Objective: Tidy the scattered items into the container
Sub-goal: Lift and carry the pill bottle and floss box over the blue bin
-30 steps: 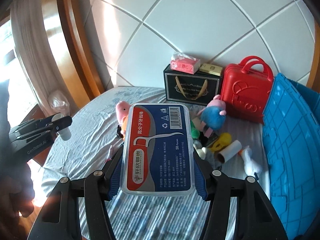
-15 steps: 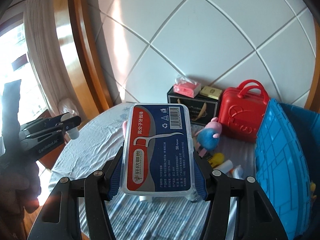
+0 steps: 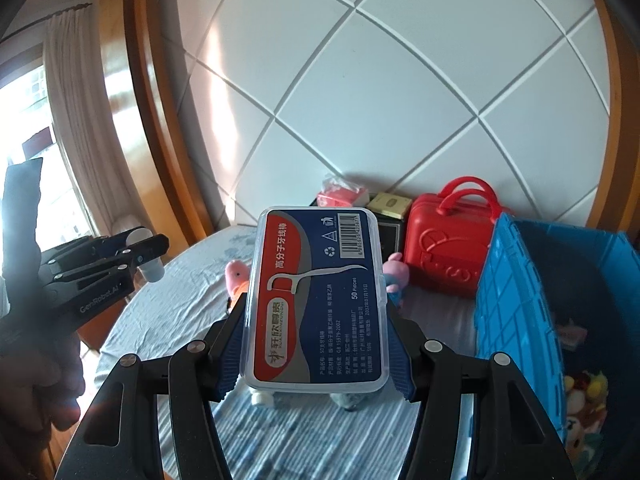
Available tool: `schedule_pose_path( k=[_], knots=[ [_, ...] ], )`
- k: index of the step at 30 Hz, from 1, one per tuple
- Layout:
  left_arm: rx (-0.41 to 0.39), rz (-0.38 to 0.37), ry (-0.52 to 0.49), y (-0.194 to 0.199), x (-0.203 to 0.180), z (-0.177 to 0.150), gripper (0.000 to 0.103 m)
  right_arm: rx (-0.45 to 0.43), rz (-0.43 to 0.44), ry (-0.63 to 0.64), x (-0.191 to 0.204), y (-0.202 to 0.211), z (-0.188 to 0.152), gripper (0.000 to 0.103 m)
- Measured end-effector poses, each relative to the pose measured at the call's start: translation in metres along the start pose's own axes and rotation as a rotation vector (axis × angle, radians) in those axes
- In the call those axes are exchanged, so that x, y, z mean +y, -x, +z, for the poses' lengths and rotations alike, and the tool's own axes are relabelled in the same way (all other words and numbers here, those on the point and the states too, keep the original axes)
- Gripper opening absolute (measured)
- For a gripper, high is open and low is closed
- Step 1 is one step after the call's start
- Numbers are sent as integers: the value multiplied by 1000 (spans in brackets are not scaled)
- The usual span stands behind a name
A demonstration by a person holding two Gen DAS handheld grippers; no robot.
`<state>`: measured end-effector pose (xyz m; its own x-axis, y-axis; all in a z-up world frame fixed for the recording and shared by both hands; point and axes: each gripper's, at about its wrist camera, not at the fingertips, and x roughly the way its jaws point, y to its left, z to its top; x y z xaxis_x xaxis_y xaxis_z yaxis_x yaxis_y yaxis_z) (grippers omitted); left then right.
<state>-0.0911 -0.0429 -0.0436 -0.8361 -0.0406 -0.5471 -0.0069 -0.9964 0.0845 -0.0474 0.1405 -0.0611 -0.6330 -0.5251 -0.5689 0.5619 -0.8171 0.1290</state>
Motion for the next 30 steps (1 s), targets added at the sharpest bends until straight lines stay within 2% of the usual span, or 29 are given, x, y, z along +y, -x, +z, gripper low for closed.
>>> schedule_pose_path(
  k=[14,30],
  knots=[
    [-44,-61,-70,10,-93,31,30,-57,-56,-61,-78,49,6,59],
    [-76,-220,-181,7,-214,61,29,-91,-190,-161,-170,106,-10,59]
  ],
)
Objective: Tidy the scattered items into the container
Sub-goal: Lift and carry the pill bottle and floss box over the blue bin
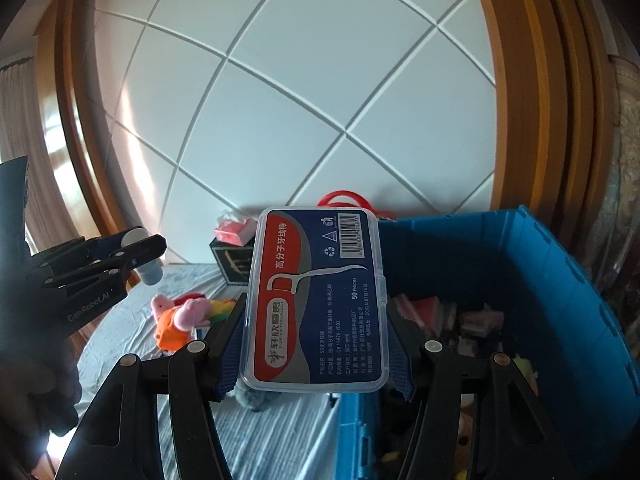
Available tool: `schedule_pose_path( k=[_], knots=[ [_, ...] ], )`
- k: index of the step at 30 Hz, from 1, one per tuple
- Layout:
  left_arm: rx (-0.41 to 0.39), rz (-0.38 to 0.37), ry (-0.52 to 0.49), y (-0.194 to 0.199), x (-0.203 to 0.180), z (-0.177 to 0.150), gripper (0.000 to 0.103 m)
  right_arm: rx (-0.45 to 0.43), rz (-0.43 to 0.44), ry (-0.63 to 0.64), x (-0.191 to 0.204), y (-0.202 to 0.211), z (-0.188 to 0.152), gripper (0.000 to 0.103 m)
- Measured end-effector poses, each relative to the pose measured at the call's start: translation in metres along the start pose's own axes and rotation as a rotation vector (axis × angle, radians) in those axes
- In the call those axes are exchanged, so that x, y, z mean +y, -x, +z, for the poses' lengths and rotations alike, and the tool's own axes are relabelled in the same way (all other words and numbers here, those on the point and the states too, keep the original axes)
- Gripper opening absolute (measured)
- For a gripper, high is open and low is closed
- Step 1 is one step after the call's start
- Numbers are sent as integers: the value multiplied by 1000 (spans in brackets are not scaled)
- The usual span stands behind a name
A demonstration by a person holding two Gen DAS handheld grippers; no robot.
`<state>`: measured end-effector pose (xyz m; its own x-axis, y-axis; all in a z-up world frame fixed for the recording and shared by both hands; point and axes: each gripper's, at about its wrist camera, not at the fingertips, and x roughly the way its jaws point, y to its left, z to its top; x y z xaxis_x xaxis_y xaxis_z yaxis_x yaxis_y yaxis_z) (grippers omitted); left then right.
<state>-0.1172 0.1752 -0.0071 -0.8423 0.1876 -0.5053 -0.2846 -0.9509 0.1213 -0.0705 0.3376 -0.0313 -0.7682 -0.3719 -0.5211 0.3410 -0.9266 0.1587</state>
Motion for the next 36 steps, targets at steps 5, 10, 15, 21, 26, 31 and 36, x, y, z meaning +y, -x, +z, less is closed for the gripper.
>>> schedule_pose_path(
  k=[5,10,15,21,26,31,36],
  knots=[
    [-6,-53,-40,-15,-35,16,29,-7,-53,-46,-37,10,-2,59],
    [-7,-112,-75,-33,-71,34,29,-10,-107,-87,-71,18,-4,59],
    [-14,-176,-110,-45,-108,49,29,-10,-166,-126,-105,26,-10,59],
    [-17,-251,-135,-61,-150,67,29,-6,-235,-169,-140,35,-15,59],
    [-8,-305,-156,-75,-182,78,29,-5,-285,-201,-167,42,-16,59],
    [18,-350,-172,-93,-208,82,29,-3,-326,-228,-187,48,-18,59],
    [35,-375,-183,-105,-225,83,29,2,-357,-247,-202,53,-20,59]
  ],
)
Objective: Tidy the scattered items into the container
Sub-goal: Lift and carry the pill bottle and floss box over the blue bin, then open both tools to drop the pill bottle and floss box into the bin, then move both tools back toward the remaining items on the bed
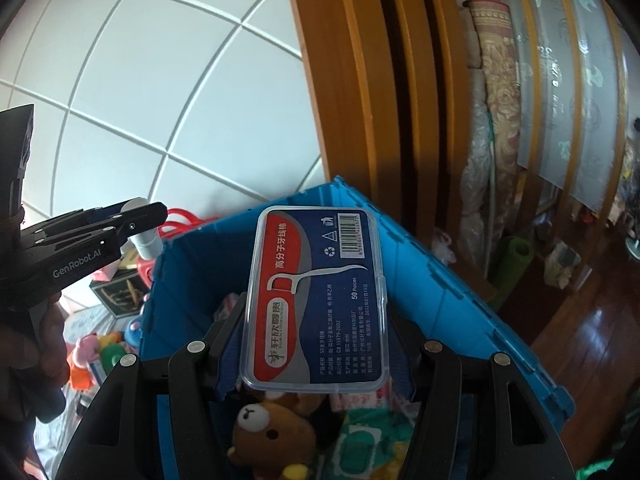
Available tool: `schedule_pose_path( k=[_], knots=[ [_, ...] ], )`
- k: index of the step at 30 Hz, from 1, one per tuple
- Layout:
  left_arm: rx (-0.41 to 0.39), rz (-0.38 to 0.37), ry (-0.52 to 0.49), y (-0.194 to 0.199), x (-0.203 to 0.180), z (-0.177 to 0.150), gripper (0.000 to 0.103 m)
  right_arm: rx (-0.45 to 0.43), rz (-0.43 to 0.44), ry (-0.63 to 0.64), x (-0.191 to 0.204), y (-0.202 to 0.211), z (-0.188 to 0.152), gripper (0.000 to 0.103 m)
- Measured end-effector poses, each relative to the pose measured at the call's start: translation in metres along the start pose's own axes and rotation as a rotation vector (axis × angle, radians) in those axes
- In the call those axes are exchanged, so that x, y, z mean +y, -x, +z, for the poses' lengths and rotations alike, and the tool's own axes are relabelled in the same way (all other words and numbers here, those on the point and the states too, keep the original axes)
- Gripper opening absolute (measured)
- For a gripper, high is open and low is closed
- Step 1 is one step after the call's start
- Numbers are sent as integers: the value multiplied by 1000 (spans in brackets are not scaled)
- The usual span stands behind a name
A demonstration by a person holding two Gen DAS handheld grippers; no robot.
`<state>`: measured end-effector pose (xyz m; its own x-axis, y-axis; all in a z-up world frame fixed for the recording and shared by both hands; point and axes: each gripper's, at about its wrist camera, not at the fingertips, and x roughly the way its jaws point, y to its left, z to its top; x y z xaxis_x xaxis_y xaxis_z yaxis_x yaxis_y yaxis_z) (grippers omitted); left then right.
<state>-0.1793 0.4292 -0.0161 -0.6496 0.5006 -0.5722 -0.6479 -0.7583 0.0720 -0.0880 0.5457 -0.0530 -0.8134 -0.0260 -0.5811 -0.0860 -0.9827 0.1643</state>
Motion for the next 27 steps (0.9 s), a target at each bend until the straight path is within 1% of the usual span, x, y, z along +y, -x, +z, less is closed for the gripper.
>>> schedule_pose_path(
  k=[5,6,7,8,9,10,12,14,18,23,27],
  knots=[
    [6,-22,20,-9,-4,4,30,8,-16,-11,-10,-5,1,59],
    [10,-29,38,-11,-2,5,33,6,-20,-11,-11,-5,1,60],
    [20,-28,58,-13,1,6,62,-1,-27,-14,-13,-5,1,61],
    [16,-19,84,-13,4,7,103,-7,-34,-20,-15,-5,2,67],
    [-8,-8,107,-9,9,6,103,-11,-41,-25,-17,-6,3,92],
    [-11,2,114,-6,12,6,103,-22,-42,-31,-18,-5,4,102],
    [-3,18,119,-3,19,5,103,-24,-42,-22,-17,-3,3,102],
    [2,55,120,1,25,1,103,-22,-38,-13,-14,-3,4,102],
    [11,101,141,13,42,-11,103,-17,-3,2,-3,-2,2,102],
    [6,158,160,37,62,-27,103,-16,44,26,16,4,-3,102],
    [12,212,195,59,80,-45,103,-13,77,29,34,9,-7,103]
  ],
)
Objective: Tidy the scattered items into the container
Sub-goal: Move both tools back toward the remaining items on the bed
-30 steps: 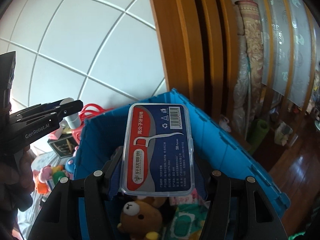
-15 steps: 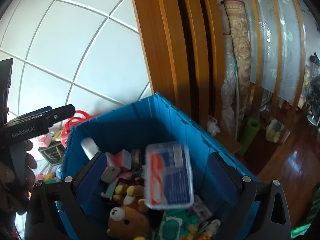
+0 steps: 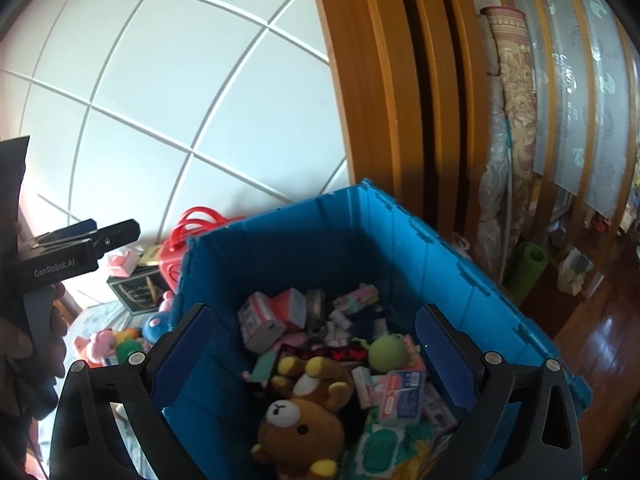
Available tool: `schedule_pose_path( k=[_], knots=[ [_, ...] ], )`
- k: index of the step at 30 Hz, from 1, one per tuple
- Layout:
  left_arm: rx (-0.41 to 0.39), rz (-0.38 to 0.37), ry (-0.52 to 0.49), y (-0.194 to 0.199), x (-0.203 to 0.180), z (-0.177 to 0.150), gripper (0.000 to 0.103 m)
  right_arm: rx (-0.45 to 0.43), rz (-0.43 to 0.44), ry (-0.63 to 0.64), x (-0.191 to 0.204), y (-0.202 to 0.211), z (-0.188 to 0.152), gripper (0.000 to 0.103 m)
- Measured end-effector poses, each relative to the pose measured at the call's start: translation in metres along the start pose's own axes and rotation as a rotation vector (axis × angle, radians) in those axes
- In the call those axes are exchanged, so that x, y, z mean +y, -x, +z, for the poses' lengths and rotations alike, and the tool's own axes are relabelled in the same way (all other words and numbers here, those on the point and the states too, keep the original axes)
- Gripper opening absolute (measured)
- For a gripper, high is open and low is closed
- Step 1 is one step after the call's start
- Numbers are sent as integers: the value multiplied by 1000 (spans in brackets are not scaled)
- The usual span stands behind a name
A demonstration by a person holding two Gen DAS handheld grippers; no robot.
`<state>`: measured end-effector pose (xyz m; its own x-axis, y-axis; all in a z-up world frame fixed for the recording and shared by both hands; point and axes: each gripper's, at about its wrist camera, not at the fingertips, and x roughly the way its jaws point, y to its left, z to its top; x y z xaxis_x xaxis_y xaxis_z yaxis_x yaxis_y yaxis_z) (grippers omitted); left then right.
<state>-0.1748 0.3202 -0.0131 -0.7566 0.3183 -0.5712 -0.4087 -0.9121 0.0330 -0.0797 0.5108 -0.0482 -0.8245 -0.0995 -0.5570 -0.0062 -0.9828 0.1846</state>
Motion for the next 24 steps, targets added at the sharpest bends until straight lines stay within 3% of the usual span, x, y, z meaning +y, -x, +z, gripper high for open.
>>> schedule_pose_path(
  k=[15,24],
  knots=[
    [56,186,108,92,103,-80,103,36,135,111,116,27,-20,103],
    [77,256,179,140,163,-122,103,83,196,168,190,36,-38,103]
  ],
)
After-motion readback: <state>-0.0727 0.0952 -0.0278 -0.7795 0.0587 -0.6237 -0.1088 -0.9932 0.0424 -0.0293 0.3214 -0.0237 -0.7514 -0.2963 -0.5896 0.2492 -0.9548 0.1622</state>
